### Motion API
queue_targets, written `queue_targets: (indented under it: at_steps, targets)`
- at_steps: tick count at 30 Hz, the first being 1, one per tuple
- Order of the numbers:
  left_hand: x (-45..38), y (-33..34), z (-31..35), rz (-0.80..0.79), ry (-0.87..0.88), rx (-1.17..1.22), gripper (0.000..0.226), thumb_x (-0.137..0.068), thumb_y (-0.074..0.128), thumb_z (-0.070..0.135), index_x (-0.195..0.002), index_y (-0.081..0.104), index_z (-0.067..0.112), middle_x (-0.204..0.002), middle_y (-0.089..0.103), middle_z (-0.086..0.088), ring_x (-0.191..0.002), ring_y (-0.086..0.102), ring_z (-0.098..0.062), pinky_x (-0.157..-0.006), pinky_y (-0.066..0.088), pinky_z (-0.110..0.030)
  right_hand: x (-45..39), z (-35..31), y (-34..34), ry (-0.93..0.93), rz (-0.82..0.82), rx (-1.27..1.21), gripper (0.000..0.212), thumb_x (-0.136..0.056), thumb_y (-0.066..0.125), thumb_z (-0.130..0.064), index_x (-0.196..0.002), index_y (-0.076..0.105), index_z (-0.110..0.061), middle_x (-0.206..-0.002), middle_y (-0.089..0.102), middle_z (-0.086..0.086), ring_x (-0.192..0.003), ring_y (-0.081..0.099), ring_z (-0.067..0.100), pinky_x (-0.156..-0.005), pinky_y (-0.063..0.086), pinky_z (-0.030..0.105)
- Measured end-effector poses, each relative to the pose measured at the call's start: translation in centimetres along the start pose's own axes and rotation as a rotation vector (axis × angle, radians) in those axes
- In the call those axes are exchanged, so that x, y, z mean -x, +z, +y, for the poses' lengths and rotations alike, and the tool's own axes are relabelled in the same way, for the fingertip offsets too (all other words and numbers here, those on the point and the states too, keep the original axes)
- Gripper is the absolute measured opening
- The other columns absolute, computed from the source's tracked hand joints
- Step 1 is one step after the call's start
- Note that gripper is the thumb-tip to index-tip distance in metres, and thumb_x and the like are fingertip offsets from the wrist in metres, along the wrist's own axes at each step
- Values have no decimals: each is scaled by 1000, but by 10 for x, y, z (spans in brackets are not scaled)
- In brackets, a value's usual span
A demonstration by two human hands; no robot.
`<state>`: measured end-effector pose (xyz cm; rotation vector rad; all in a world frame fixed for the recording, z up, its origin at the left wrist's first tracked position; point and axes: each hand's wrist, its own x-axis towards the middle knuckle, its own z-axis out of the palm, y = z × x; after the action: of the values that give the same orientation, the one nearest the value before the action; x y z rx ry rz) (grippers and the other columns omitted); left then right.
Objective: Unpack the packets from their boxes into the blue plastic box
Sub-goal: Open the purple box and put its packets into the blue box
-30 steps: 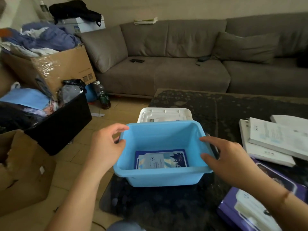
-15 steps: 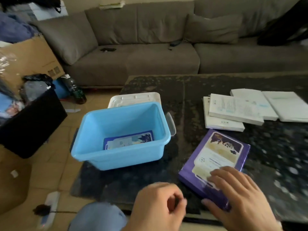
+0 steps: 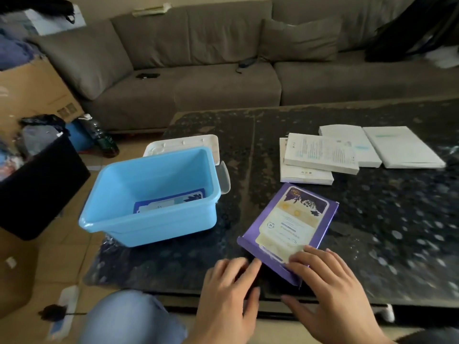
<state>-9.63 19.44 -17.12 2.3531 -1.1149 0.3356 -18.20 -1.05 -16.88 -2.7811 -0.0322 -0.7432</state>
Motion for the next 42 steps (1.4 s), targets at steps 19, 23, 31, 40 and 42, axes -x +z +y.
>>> queue_targets:
  at_steps: [19,23,31,40,42]
  targets:
    - [-44,17,10,64,288,19,43,-93,58,12,-136,57,12,-143,53,2,-138,42,-18,-101,41,-31,-42,-2,-15,242,333,-195,34,-89,53,-37,-73,70,-13,-75,67,-9,-70,60,18,-55,52,33]
    - [-51,20,19,11,193,-115,43,-95,51,27,-137,52,23,-143,50,8,-130,43,-19,-91,46,-32,-43,1,-14,242,340,-195,36,-91,52,-38,-71,69,-13,-72,65,-8,-70,59,17,-55,51,35]
    - [-61,14,13,265,281,-154,15,-94,63,19,-93,76,27,-87,71,14,-77,51,-17,-64,31,-30,-34,-3,-7,222,328,-141,33,-88,55,-39,-70,72,-17,-76,68,-13,-72,60,14,-53,51,30]
    - [-28,-34,-44,300,545,-61,9,-88,73,12,-82,79,13,-104,76,1,-66,66,-16,-57,51,-28,-29,-4,5,196,307,-155,30,-88,57,-39,-75,75,-19,-80,69,-16,-86,65,11,-70,50,24]
    - [-20,-51,-60,320,551,-15,13,-90,69,9,-82,79,7,-107,75,-6,-73,70,-21,-64,56,-31,-28,-5,10,170,282,-139,29,-87,59,-38,-77,77,-18,-83,71,-15,-88,65,13,-74,52,27]
